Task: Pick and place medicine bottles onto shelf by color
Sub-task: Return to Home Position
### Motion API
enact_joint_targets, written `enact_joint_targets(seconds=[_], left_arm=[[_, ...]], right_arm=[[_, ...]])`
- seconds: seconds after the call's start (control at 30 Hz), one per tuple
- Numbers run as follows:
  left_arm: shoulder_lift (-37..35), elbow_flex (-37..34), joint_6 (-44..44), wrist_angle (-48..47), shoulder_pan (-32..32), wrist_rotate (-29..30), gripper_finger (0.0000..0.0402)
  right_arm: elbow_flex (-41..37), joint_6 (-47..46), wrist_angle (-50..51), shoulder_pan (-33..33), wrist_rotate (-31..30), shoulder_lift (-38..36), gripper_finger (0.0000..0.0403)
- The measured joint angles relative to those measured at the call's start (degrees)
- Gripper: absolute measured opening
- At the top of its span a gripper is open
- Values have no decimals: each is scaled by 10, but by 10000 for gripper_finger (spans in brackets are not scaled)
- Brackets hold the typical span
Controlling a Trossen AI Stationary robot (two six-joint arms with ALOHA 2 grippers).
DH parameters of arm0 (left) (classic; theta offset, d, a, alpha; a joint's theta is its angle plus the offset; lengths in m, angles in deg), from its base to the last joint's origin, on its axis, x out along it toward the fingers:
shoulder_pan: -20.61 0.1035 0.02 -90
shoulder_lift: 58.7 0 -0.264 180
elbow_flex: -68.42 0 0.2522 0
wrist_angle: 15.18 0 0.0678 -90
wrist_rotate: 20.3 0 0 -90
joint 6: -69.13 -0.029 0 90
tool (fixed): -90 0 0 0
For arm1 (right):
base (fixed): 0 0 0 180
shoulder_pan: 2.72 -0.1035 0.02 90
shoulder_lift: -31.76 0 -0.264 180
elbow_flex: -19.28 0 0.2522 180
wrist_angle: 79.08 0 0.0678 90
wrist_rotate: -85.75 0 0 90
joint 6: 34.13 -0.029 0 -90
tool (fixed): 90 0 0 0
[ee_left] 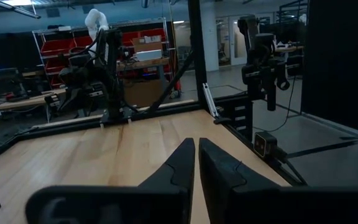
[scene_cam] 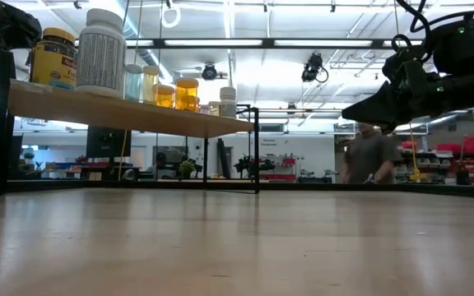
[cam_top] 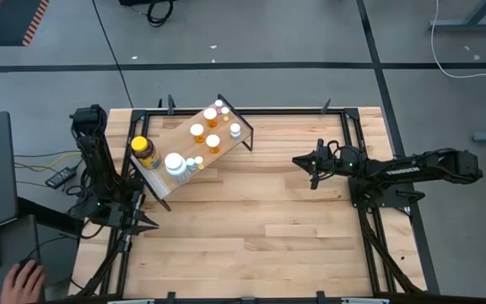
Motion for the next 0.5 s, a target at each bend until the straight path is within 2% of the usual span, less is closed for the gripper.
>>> enact_joint_targets(seconds=[0.2, 0.5], left_arm=[[0, 0, 0, 0, 0, 0, 36], [0, 0, 0, 0, 0, 0, 23]], right_arm=[[0, 0, 0, 0, 0, 0, 45], [0, 0, 0, 0, 0, 0, 45]])
